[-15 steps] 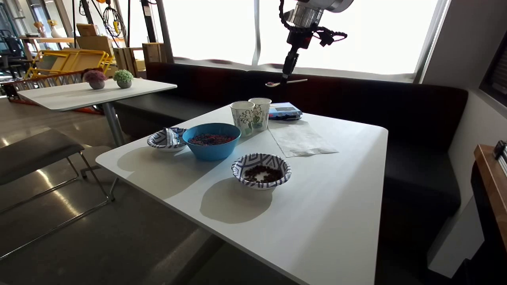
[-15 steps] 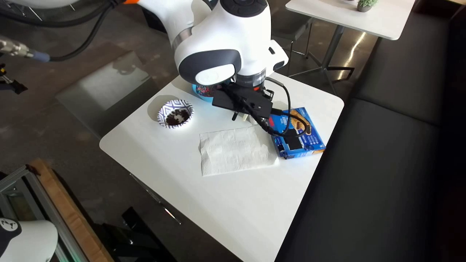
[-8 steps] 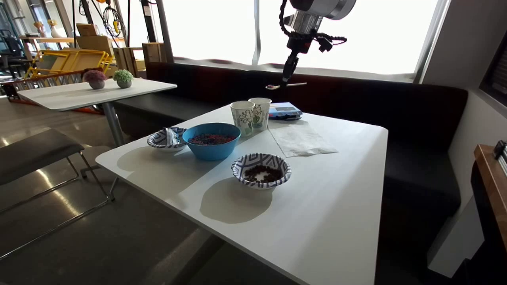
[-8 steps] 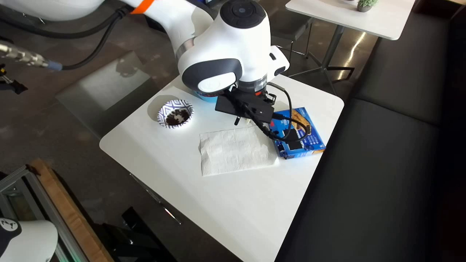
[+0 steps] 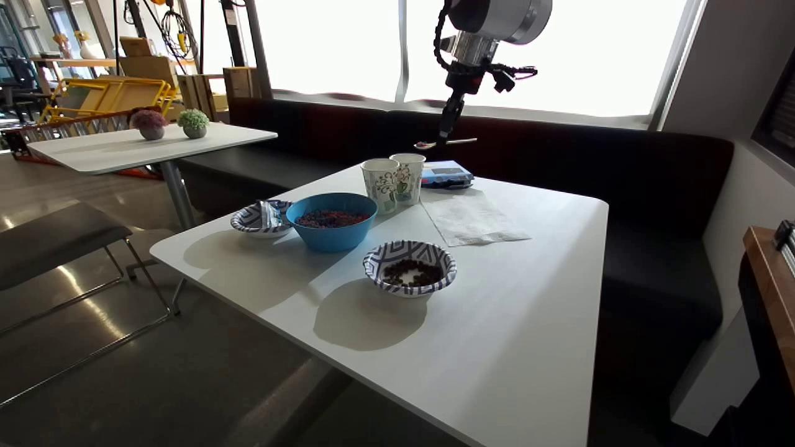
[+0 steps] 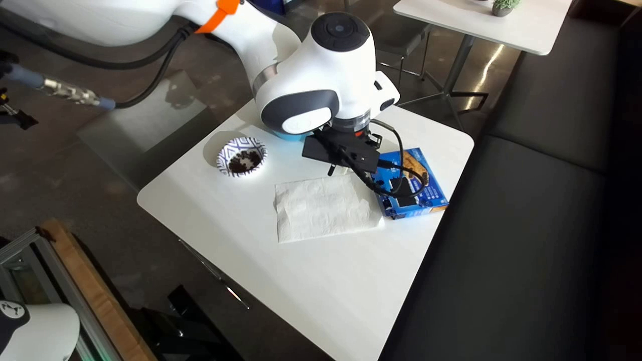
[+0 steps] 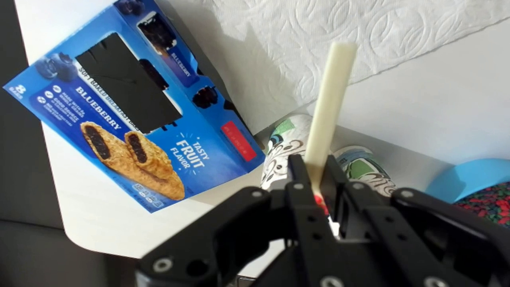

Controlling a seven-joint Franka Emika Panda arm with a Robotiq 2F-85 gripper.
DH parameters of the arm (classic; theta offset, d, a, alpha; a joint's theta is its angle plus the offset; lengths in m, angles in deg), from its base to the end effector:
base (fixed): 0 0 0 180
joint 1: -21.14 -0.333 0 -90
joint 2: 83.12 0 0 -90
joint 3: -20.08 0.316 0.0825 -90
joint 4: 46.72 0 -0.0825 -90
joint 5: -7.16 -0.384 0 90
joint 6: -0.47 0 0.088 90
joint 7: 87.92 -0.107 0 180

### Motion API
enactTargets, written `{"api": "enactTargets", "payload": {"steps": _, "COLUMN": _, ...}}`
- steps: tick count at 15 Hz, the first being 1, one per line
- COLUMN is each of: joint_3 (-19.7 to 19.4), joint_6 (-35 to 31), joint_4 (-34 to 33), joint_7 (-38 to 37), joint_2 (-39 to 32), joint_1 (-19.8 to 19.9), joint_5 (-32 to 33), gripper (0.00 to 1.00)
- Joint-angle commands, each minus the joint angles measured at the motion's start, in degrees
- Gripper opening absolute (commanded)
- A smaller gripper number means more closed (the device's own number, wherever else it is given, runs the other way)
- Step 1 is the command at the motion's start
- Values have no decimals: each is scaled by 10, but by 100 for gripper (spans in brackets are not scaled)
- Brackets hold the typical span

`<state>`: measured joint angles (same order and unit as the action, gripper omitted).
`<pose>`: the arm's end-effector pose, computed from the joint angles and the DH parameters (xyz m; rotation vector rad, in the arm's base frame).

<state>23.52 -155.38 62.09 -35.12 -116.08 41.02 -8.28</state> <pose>0.6237 -0.1969 0.2198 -3.0458 -0.5986 -0.4626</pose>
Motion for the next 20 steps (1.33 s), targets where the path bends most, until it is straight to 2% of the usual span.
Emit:
{"api": "enactTargets", "payload": {"steps": 1, "joint_3": -6, "joint_6": 1, "joint_4": -27, "joint_7": -31, "joint_2": -25, "joint_1": -8, "joint_5": 37, "gripper": 4}}
{"api": "enactTargets", "payload": {"steps": 5, "joint_3": -2, "joint_6": -4, "joint_4": -38, "joint_7": -37, "joint_2": -35, "joint_1": -7, "joint_5": 59, "gripper": 4}}
{"api": "enactTargets", "payload": {"steps": 6, "joint_3": 9, "joint_6": 0, "joint_4": -25, "joint_7": -29, "joint_2": -24, "joint_1": 5, "joint_5": 52, "gripper": 15}}
{"api": "enactTargets", "payload": {"steps": 13, "joint_3": 8, "joint_6": 0, "joint_4": -32, "joint_7": -29, "joint_2": -28, "joint_1": 4, "joint_5": 57, "gripper": 15}}
{"api": "enactTargets", "payload": {"steps": 14, "joint_3": 1, "joint_6": 1, "joint_4": -36, "joint_7": -33, "joint_2": -31, "joint_1": -4, "joint_5": 66, "gripper": 4}}
{"api": "enactTargets", "payload": {"steps": 20, "joint_3": -6, "joint_6": 20, "joint_4": -74, "joint_7": -36, "joint_2": -52, "joint_1": -23, "joint_5": 111, "gripper": 4}}
